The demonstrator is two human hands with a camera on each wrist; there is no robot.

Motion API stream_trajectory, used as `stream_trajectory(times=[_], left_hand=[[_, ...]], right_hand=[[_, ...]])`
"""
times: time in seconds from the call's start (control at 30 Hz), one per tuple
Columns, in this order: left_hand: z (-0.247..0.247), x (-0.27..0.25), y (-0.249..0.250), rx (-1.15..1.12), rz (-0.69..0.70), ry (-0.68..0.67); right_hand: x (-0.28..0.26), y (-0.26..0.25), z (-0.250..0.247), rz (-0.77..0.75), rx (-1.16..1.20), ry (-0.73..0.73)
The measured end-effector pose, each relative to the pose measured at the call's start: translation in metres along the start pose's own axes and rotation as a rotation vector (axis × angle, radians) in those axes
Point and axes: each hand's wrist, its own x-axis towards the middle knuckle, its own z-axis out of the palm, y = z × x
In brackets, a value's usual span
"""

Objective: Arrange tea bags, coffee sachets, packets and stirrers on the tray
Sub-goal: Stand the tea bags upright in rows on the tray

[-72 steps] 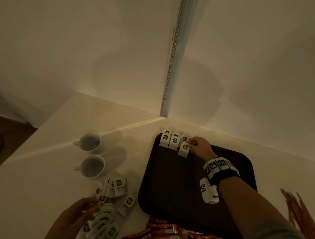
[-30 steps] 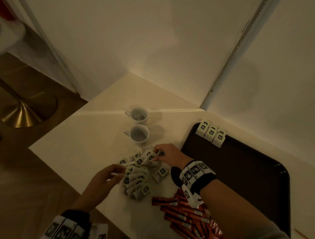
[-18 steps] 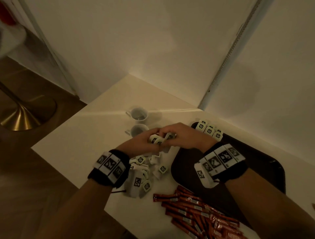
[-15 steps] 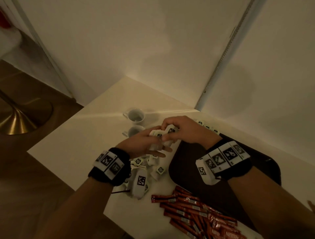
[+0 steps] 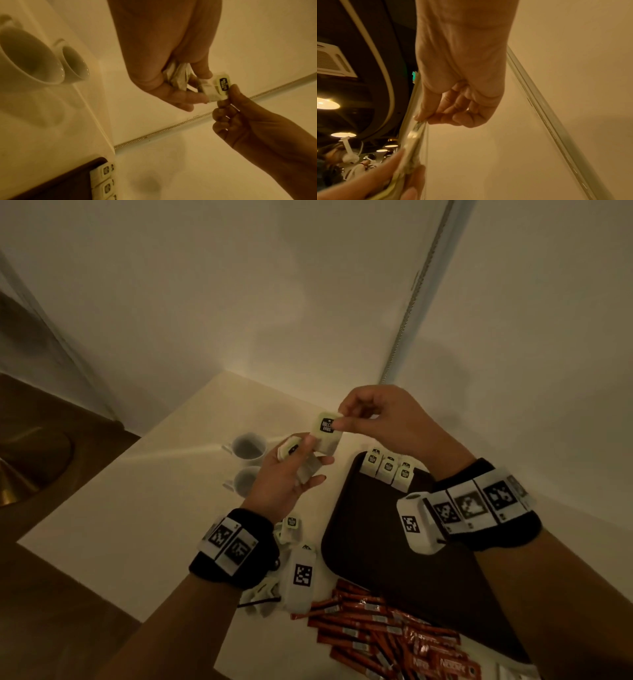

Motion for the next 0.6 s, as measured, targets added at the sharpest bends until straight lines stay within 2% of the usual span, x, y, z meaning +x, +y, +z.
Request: stream_trajectory(times=[0.17, 0.3, 0.47, 0.6], left_hand=[[0.017, 0.001, 0.001, -0.106, -0.001, -0.036], [0.028, -0.004, 0.003, -0.121, -0.027, -0.105], [0.028, -0.008, 0.005, -0.122, 0.005, -0.109], [0.027, -0.006, 0.008, -0.036, 0.022, -0.065]], right_hand=[[0.002, -0.030, -0.011, -0.110, -0.115, 0.036], [0.006, -0.036, -0.008, -0.191, -0.346, 0.083], [0.005, -0.032, -0.010, -0.176, -0.378, 0.095], [0.003, -0.027, -0.011, -0.103, -0.360, 0.037]])
